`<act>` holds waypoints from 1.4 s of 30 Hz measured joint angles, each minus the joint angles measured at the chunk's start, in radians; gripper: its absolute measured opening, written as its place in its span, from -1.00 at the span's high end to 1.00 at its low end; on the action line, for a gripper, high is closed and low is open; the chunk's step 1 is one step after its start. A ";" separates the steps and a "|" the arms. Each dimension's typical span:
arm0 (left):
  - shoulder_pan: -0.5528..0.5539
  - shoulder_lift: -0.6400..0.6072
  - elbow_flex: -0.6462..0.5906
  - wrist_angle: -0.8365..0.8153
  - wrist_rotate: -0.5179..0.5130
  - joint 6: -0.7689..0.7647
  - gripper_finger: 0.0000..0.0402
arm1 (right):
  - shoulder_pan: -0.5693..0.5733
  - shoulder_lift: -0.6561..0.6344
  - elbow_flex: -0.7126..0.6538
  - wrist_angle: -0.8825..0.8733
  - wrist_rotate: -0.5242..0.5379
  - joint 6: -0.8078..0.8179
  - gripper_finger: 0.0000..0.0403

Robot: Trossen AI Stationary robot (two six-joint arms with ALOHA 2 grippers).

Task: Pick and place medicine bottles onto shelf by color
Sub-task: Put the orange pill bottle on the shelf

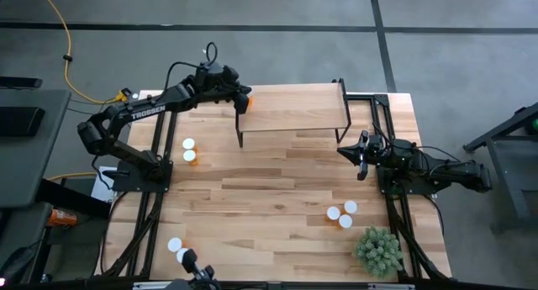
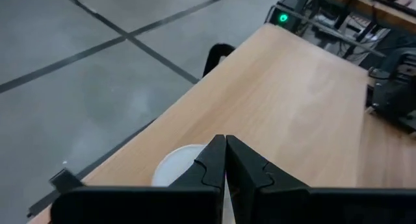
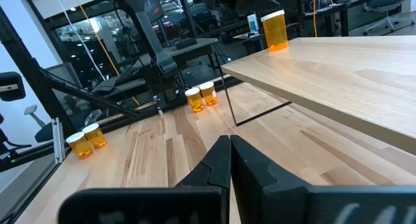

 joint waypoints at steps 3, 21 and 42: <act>0.000 0.000 0.000 0.001 -0.031 0.000 1.00 | 0.000 0.000 0.000 0.000 0.000 0.000 1.00; -0.007 -0.003 -0.034 -0.005 -0.053 0.012 1.00 | 0.000 0.000 0.000 0.000 0.000 0.000 1.00; -0.045 -0.056 -0.040 0.074 -0.136 -0.034 1.00 | 0.000 0.000 0.000 0.000 0.000 0.000 1.00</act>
